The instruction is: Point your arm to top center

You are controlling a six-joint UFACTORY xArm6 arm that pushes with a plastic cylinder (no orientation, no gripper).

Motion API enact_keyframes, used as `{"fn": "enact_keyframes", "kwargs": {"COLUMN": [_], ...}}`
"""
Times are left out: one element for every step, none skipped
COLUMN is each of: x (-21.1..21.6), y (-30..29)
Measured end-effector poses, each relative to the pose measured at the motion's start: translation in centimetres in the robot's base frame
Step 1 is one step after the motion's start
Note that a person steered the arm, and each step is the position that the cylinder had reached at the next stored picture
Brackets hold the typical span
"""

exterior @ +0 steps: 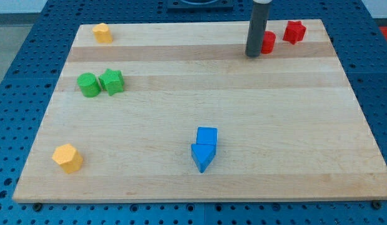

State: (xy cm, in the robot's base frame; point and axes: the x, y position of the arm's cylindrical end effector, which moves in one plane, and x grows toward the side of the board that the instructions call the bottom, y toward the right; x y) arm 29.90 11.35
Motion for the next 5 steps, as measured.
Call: {"fn": "enact_keyframes", "kwargs": {"x": [-0.6,-0.8,-1.2,-1.2,-1.8], "y": [0.6,2.1,3.6,3.8,0.2]}}
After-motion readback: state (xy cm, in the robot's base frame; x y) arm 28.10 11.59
